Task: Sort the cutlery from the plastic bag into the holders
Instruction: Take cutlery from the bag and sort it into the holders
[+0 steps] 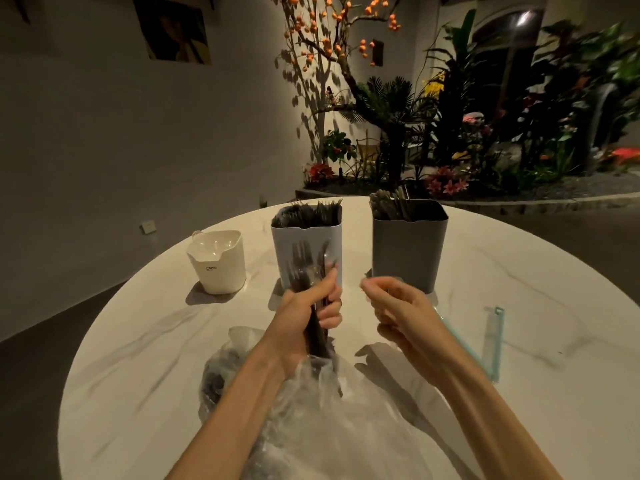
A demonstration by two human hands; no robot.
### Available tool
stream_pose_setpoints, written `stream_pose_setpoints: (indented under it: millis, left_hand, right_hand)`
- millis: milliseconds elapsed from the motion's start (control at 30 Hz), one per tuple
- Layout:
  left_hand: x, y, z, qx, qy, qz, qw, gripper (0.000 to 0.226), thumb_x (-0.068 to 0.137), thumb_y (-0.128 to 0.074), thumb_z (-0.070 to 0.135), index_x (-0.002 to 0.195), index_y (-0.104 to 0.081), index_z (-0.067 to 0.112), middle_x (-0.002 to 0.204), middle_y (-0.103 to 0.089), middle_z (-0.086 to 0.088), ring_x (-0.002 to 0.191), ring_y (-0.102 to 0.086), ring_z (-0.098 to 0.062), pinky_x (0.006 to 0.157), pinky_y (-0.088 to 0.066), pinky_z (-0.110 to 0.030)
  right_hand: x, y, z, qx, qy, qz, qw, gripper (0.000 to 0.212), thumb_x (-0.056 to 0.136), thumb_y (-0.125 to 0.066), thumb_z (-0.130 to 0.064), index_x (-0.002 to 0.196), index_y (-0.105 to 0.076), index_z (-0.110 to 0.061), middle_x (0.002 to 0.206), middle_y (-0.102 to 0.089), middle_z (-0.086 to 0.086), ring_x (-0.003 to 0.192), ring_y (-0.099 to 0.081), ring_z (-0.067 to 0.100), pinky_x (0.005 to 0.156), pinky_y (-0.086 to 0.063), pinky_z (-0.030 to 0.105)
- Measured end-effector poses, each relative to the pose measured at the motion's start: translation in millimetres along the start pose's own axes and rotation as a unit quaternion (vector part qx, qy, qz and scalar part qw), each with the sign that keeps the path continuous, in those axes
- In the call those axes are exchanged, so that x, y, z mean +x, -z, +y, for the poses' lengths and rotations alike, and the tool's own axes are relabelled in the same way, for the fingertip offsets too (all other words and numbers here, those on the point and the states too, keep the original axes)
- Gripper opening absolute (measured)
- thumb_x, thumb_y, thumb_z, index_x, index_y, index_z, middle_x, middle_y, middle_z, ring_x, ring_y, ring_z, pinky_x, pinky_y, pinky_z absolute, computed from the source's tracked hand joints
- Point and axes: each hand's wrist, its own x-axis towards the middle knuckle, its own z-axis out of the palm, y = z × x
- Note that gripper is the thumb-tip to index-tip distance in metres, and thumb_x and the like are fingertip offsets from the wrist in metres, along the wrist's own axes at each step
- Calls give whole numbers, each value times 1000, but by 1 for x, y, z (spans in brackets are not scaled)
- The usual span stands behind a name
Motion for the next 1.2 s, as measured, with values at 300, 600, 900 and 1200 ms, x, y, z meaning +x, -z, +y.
stream_pose_setpoints:
  millis: [300,600,900,1200]
  left_hand:
    - [-10,-20,-23,143,25,-42,989,16,98,-48,-1,99,-64,0,73,-59,-4,63,-49,-14,56,-42,-26]
    - [-7,-9,-27,217,35,13,975,21,98,-53,-1,113,-67,2,87,-59,-14,73,-55,-15,64,-51,-24]
    - [-10,-4,-23,222,70,-19,972,21,94,-62,3,112,-71,6,84,-68,-6,75,-64,-12,71,-55,-24]
    - [-8,-2,-19,151,71,-62,984,29,98,-61,20,112,-71,-3,83,-59,-10,67,-53,-15,68,-50,-23]
  right_hand:
    - [0,-5,9,-32,117,82,989,33,83,-79,-38,102,-59,-19,75,-53,10,60,-53,5,50,-41,13]
    - [-4,-4,7,-179,163,23,970,9,85,-77,-38,89,-75,-30,65,-66,-4,60,-61,5,57,-50,12]
    - [-4,-6,8,-164,96,21,982,19,92,-70,-34,80,-78,-22,68,-71,-15,75,-66,-9,57,-46,4]
    - [9,1,11,-116,110,186,970,24,99,-58,-38,97,-72,-19,85,-66,-10,79,-59,8,65,-43,15]
